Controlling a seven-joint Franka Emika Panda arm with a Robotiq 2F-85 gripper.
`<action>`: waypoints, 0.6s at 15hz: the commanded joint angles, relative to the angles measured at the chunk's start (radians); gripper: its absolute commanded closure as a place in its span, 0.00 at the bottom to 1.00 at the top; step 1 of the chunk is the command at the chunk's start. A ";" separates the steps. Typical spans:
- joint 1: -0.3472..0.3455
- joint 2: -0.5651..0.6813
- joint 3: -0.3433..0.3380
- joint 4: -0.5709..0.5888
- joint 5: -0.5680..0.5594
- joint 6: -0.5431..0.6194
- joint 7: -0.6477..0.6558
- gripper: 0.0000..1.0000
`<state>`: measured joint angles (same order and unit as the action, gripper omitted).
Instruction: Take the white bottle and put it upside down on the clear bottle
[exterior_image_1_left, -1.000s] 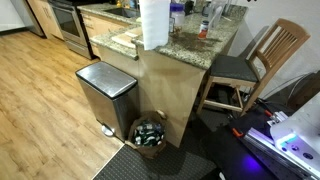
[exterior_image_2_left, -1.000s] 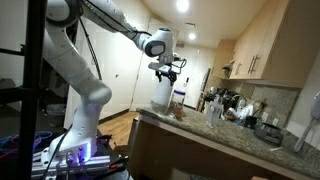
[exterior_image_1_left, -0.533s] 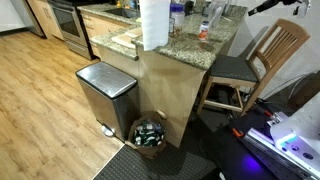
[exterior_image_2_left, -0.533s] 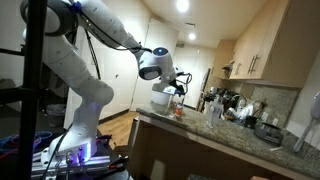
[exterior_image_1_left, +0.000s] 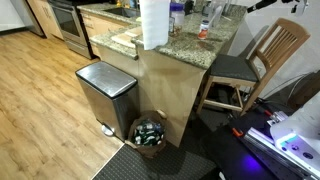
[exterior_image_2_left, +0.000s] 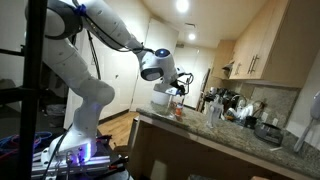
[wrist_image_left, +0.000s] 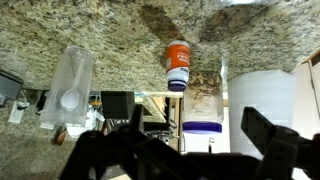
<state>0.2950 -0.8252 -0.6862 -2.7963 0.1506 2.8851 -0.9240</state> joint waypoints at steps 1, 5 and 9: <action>0.251 -0.015 -0.236 0.016 0.075 0.115 -0.146 0.00; 0.466 -0.210 -0.513 0.029 -0.037 0.161 -0.265 0.00; 0.542 -0.358 -0.600 0.054 -0.212 0.131 -0.329 0.00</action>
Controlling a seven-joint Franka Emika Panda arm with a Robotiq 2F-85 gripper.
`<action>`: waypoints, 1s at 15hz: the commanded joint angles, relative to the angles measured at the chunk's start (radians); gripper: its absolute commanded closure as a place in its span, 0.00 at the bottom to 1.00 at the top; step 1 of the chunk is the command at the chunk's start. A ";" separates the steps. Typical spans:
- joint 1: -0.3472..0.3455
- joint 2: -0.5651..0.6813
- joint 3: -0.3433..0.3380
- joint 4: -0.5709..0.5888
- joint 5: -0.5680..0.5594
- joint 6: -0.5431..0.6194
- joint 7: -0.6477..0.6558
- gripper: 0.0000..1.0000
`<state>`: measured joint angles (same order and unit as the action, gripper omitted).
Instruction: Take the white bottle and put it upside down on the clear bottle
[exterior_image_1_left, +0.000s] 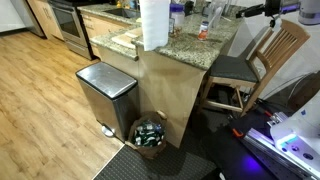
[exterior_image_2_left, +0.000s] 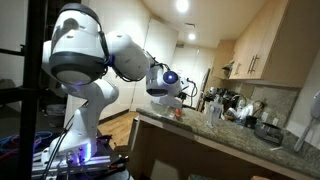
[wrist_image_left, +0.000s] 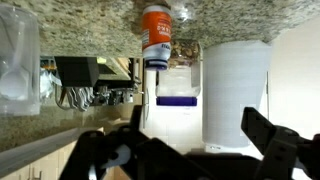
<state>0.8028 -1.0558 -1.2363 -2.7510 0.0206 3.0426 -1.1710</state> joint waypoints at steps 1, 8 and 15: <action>0.047 -0.172 -0.071 0.007 -0.121 -0.027 -0.108 0.00; 0.055 -0.143 -0.085 0.005 -0.167 -0.033 -0.075 0.00; 0.056 -0.161 -0.082 0.028 -0.160 -0.189 -0.073 0.00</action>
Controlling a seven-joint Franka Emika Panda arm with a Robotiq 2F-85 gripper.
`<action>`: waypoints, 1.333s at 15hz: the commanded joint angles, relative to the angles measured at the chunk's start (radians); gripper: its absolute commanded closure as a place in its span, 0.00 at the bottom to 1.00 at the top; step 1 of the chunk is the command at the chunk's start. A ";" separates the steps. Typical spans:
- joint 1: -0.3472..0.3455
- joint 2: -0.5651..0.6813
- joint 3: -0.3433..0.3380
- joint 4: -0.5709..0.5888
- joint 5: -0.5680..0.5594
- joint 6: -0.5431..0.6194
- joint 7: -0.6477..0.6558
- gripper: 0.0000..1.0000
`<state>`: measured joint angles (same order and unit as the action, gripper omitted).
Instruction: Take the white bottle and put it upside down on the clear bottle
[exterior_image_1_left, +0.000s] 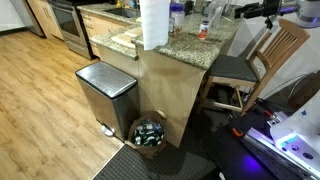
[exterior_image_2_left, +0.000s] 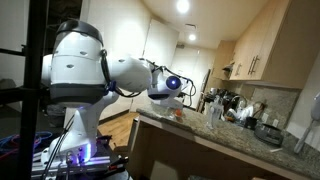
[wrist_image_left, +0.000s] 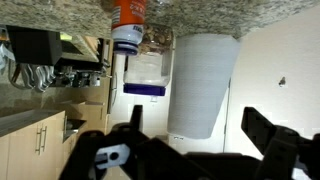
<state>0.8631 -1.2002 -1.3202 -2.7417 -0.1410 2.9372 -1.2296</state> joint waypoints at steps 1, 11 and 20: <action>-0.012 0.000 0.010 0.022 0.008 -0.108 -0.004 0.00; 0.003 0.001 0.003 0.033 -0.013 -0.108 -0.056 0.00; 0.376 0.082 -0.137 0.113 -0.017 0.042 -0.057 0.00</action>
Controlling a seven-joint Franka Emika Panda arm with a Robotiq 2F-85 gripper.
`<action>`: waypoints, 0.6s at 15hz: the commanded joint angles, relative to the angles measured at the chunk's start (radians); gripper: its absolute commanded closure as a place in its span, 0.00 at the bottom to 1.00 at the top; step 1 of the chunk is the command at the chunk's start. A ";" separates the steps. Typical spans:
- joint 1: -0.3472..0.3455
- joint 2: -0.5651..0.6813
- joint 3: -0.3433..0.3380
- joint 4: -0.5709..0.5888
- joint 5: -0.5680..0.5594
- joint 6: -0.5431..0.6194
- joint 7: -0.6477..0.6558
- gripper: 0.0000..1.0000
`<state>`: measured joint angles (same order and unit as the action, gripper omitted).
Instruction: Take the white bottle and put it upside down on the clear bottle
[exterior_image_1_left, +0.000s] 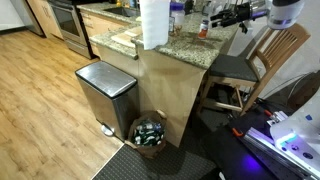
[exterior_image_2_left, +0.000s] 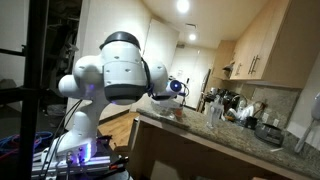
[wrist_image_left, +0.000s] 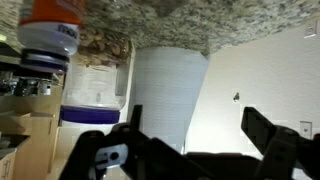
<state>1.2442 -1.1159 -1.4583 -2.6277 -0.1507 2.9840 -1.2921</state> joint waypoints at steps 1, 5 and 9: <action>0.044 -0.004 -0.014 0.017 -0.010 0.009 0.008 0.00; 0.057 -0.019 -0.055 0.039 -0.033 0.062 -0.024 0.00; 0.070 -0.184 -0.164 0.088 -0.107 0.182 -0.110 0.00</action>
<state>1.3070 -1.1769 -1.5497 -2.5680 -0.2027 3.0954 -1.3212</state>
